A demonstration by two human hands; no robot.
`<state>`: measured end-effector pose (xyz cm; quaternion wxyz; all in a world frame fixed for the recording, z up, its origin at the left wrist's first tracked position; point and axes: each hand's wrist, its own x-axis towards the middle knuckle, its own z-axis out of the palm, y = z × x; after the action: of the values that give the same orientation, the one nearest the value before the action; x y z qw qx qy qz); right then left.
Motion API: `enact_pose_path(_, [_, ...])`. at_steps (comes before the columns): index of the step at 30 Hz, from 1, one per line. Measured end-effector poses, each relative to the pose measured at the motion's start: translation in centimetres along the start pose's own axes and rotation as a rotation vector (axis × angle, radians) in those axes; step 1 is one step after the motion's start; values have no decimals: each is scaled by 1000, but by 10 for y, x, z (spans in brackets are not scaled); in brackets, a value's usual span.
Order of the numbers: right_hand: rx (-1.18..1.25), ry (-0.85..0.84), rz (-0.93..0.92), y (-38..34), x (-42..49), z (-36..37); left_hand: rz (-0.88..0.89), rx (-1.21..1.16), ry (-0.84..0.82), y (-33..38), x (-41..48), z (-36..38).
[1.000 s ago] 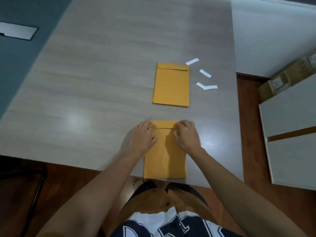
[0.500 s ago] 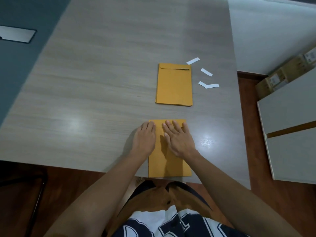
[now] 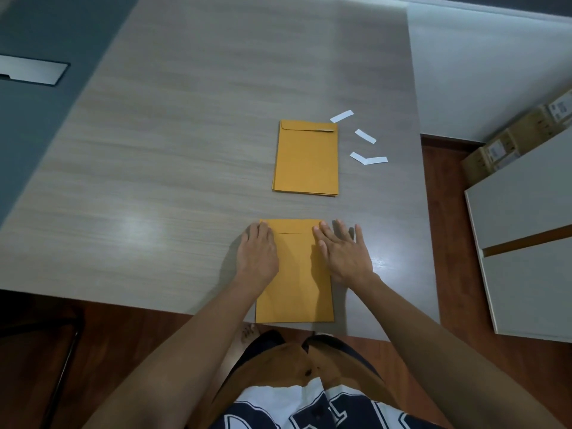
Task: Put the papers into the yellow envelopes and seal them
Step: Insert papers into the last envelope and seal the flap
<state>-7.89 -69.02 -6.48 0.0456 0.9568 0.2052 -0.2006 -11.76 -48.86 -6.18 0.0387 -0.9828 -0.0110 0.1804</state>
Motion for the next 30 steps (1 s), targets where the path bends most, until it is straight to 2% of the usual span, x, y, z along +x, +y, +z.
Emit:
enact_pose_path(2, [0,1,-15,0,0,-1,-40,-37,3,11,1,-4])
enact_pose_path(6, [2,1,-27,-1,0,-2,194,-71,20,34,-9,-2])
enact_pose_path(7, [-3,-2,-25,-1,-1,-2,198,-81,3,37,-11,-1])
enact_pose_path(18, [-2,3,35,-4,0,-2,80,2,-16,6,-19,6])
enact_pose_path(25, [36,27,61,-9,0,-3,93,19,13,-13,-22,9])
enact_pose_path(30, [56,125,87,-17,6,-7,85,-145,89,-10,-9,0])
